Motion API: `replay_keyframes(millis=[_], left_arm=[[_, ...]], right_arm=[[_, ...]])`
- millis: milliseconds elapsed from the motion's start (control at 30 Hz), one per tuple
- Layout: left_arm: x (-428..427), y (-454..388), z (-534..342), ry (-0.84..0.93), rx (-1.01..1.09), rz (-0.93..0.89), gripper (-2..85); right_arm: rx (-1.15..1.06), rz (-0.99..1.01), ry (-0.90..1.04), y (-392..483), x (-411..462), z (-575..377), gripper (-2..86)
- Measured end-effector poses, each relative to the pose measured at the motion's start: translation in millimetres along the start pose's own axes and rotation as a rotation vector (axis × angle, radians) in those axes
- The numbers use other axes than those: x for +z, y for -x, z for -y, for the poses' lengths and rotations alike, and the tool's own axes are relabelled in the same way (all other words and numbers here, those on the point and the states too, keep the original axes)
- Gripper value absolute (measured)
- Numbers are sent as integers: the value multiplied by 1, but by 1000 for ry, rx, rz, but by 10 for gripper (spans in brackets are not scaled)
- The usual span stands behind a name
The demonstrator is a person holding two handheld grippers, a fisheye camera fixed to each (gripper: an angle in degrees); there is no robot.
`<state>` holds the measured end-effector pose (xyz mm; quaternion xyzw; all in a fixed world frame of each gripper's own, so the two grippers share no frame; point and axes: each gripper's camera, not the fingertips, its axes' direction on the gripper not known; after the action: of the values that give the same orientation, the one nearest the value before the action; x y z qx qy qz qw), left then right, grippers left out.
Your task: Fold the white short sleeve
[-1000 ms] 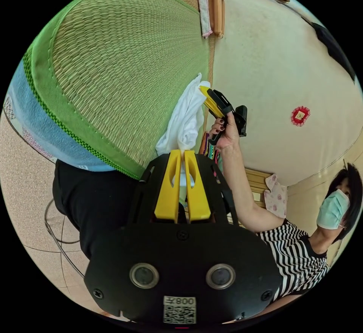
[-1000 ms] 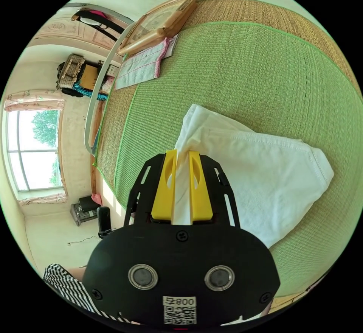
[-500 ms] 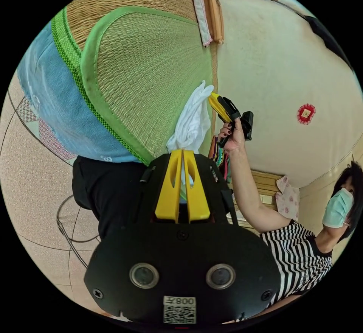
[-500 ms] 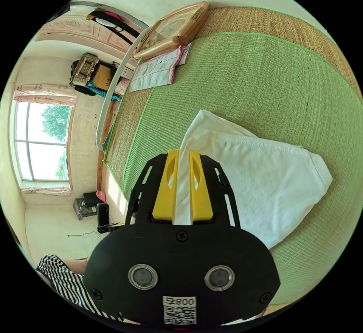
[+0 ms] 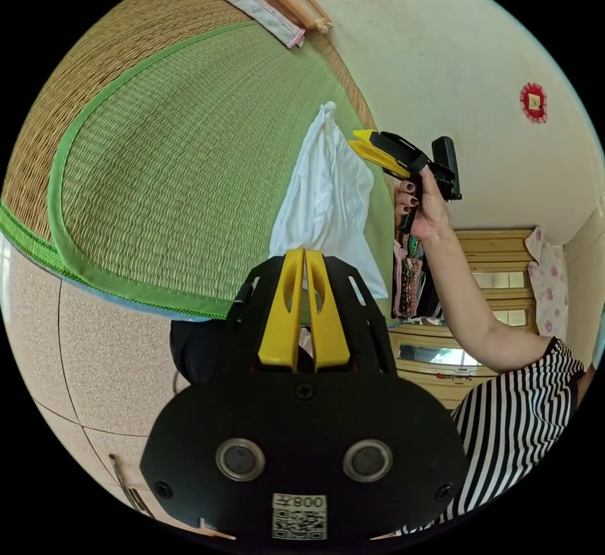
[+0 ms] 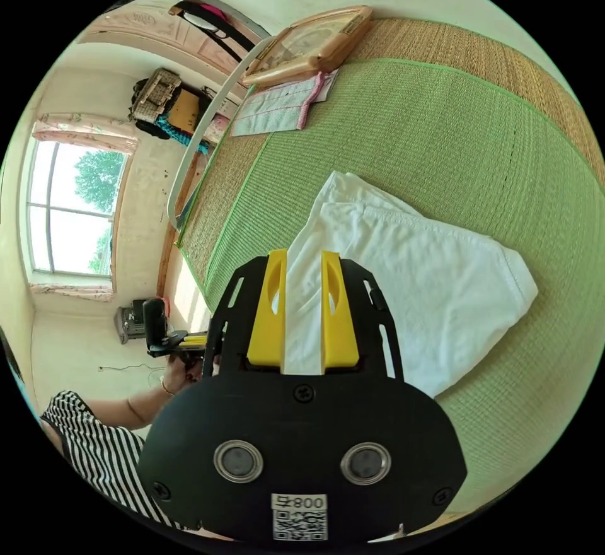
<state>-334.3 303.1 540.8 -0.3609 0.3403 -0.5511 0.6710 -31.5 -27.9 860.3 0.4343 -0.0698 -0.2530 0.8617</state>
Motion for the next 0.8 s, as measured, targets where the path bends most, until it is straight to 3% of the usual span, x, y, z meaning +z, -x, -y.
replay_keyframes(millis=[233,400,800], left_arm=[[2,-27,-5,9,66,62,1],[10,-53,-9,24,126,131,1],[26,-93,-24,65,196,256,3]], right_arm=[[-146,-163,4,63,-8,-146,108],[-185,-409,-4,112,23,-220,112],[-167,-669,2,157,95,-256,80]])
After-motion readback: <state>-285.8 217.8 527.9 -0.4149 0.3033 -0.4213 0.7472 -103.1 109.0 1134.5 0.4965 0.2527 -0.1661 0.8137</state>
